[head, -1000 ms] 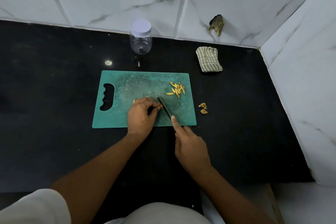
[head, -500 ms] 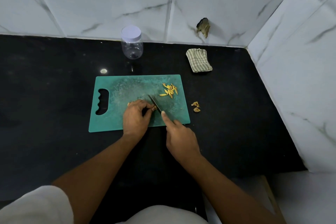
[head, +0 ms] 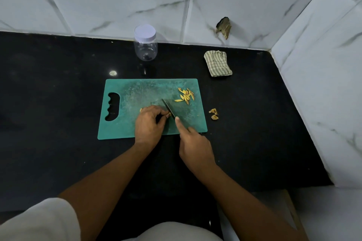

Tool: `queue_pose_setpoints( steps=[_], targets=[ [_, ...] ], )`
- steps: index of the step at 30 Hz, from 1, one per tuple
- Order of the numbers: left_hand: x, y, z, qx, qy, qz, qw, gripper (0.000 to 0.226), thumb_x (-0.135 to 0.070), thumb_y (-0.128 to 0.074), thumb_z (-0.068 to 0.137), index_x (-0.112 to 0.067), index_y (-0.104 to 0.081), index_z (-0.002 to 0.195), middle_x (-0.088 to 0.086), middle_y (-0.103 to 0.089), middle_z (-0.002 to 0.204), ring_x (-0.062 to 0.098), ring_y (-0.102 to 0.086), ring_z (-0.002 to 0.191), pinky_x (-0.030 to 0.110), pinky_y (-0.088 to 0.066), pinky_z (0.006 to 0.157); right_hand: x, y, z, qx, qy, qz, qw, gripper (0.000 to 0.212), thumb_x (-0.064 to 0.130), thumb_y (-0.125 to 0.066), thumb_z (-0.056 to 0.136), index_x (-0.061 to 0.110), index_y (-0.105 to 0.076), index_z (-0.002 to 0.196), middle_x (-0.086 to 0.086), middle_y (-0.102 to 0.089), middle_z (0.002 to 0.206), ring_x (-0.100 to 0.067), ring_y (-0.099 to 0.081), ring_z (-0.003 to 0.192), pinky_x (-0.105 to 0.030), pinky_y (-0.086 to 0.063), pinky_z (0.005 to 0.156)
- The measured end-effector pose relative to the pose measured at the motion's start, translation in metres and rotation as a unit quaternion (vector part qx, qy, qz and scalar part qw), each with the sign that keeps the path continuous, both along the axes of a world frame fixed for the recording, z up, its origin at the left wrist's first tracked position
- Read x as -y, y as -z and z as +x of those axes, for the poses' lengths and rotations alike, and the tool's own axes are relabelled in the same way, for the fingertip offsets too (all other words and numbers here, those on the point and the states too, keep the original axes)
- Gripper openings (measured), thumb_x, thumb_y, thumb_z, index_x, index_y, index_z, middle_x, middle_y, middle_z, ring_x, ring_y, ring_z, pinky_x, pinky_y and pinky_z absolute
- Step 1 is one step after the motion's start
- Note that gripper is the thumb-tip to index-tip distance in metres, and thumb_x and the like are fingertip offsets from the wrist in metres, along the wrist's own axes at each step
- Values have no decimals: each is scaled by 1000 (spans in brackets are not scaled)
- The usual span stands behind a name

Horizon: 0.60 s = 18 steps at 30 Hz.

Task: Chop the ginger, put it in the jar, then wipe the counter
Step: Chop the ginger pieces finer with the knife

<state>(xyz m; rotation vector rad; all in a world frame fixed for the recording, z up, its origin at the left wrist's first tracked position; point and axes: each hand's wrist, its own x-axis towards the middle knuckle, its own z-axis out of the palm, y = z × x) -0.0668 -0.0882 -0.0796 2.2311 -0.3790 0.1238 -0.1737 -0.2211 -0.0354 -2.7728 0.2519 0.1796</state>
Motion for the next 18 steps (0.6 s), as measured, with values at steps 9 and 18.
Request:
queue_pose_setpoints(
  steps=[9,18],
  targets=[
    [-1,1,1,-14,1,-17,1000,5,-18,-77,90,-19,-80,94,-8,-74,95,13,-62,91,33,-52,81,9,6,-29,-6,10,21,1000,72,18,-45,104,37,-11,164,-4,-58,115,-28,-64,81,-46,-55,73],
    [0,-1,0,-9,5,-4,1000,6,-19,-76,91,-17,-80,95,-4,-74,94,16,-61,89,33,-50,79,-3,2,-3,21,12,7,1000,73,13,-48,101,31,-18,165,-8,-62,111,-34,-64,86,-38,-39,66]
  ],
)
